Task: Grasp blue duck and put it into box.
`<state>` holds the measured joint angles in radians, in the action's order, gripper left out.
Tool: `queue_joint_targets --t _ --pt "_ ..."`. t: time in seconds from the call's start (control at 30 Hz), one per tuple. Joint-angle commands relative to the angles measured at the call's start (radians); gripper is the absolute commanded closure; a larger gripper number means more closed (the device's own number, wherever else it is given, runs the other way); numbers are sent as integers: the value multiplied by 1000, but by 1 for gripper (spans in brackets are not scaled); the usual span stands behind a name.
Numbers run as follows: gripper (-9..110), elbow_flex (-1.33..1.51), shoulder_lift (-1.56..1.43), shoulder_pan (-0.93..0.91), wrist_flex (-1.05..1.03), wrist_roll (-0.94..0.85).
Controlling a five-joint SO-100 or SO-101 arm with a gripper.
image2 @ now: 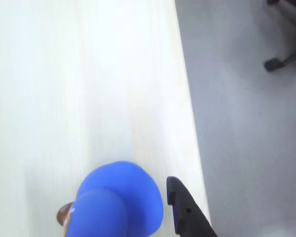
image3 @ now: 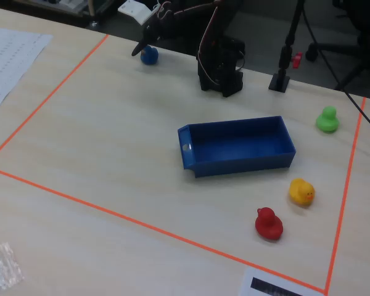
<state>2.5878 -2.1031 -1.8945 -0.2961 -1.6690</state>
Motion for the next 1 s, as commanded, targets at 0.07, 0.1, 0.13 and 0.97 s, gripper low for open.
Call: queue_joint_targets --t 0.07,0.1,0.13,0.97 --pt "52 64 29 9 140 -25" --pt "52 78 37 11 161 -25" --pt "52 84 46 12 173 -25" --pt "101 114 138 -6 190 -129"
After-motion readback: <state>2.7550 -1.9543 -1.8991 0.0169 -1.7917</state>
